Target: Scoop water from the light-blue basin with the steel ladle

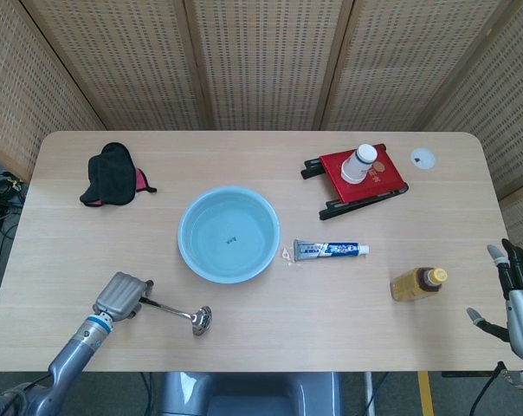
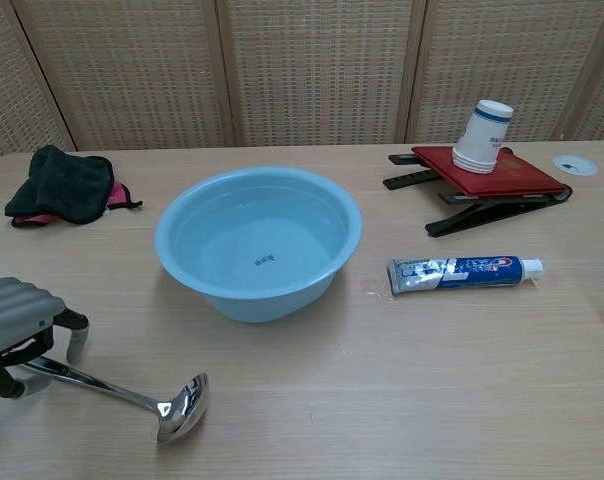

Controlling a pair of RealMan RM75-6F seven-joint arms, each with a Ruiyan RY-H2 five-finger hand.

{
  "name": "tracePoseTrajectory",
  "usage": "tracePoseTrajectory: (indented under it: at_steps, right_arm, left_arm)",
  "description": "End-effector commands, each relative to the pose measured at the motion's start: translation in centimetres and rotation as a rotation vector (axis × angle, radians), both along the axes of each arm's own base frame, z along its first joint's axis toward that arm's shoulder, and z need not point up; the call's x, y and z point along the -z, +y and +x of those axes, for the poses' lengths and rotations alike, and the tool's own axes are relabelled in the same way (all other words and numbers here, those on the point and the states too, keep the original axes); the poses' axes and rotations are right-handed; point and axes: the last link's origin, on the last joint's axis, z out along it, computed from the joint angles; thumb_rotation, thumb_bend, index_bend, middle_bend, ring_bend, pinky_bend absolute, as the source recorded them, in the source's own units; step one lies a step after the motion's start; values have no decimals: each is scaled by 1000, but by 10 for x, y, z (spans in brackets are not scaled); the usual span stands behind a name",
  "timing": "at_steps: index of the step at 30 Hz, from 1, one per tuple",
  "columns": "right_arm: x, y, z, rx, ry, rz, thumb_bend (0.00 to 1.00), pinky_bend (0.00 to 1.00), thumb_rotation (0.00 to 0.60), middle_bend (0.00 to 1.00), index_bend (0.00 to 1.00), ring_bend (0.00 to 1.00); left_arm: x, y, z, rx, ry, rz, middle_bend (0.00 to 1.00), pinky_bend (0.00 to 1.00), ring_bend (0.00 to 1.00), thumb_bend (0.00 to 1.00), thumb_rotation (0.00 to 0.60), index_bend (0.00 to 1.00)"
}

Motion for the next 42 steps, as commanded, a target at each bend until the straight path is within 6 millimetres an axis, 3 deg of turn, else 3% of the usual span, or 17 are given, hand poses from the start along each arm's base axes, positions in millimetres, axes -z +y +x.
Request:
tracePoseTrajectory:
  at_steps: [1,16,23,33,42]
  right_arm:
    - [0,0,0,0,-1,0,0,0,600,0,0,0]
    - [-1,0,-1,0,-4,0,0,0,600,0,0,0]
    - [-1,-1,-1,0,-6,-1,0,0,600,0,0,0]
    - [-1,-1,-1,0,-8,-2,0,0,600,0,0,0]
    - [-2,0,0,0,-9,-1,0,0,600,0,0,0]
  left_arm:
    - [3,1,1,8,1,8,879,981,836,359,600,464]
    - [17,0,2,27,-2,5,879,981,836,359,600,487]
    - [17,1,1,19,-5,15,879,981,836,495,600,560]
    - [-1,2,5,29,-45,44,879,981,836,552,600,609]
    - [-34,0,17,70,-91,77,879,981,836,574,600,638]
